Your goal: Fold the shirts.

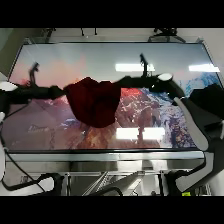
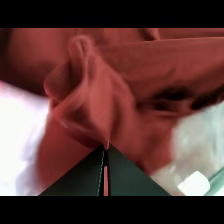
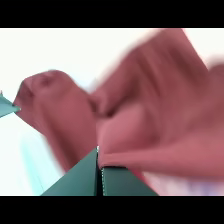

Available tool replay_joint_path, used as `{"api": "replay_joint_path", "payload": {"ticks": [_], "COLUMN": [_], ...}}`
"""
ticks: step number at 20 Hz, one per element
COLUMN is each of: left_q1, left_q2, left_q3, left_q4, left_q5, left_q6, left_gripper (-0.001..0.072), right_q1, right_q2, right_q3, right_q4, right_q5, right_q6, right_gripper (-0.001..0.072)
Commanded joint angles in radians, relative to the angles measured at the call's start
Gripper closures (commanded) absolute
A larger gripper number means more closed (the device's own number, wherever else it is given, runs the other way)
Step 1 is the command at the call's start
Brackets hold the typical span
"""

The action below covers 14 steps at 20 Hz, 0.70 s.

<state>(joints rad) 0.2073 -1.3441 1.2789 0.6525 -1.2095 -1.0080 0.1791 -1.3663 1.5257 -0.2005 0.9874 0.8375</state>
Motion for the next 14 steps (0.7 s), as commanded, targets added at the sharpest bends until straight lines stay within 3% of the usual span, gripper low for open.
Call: {"api": "replay_joint_path", "payload": {"ticks": [1,5,8,11,14], "left_q1": [-0.006,-0.06,-0.097,-0.098,-0.098], "left_q2": [0.24,0.442,0.521,0.553,0.51], "left_q3": [0.261,0.628,0.766,0.691,0.452], "left_q4": [-0.05,-0.076,-0.028,0.073,0.089], "left_q5": [-0.055,-0.006,0.013,0.007,-0.006], "left_q6": [-0.034,-0.051,-0.063,-0.127,-0.135], "left_gripper": [0.07,0.07,0.0701,0.07,0.0699], "right_q1": [-0.015,-0.014,-0.014,-0.015,-0.015], "right_q2": [0.17,0.403,0.542,0.563,0.449], "right_q3": [0.202,0.335,0.344,0.344,0.338], "right_q4": [0.002,-0.001,-0.046,-0.136,-0.36], "right_q5": [0.021,0.028,0.029,0.028,0.066], "right_q6": [0.003,-0.025,-0.021,0.019,0.201], "right_gripper": [0.0691,0.0691,0.0691,0.0691,0.069]}}
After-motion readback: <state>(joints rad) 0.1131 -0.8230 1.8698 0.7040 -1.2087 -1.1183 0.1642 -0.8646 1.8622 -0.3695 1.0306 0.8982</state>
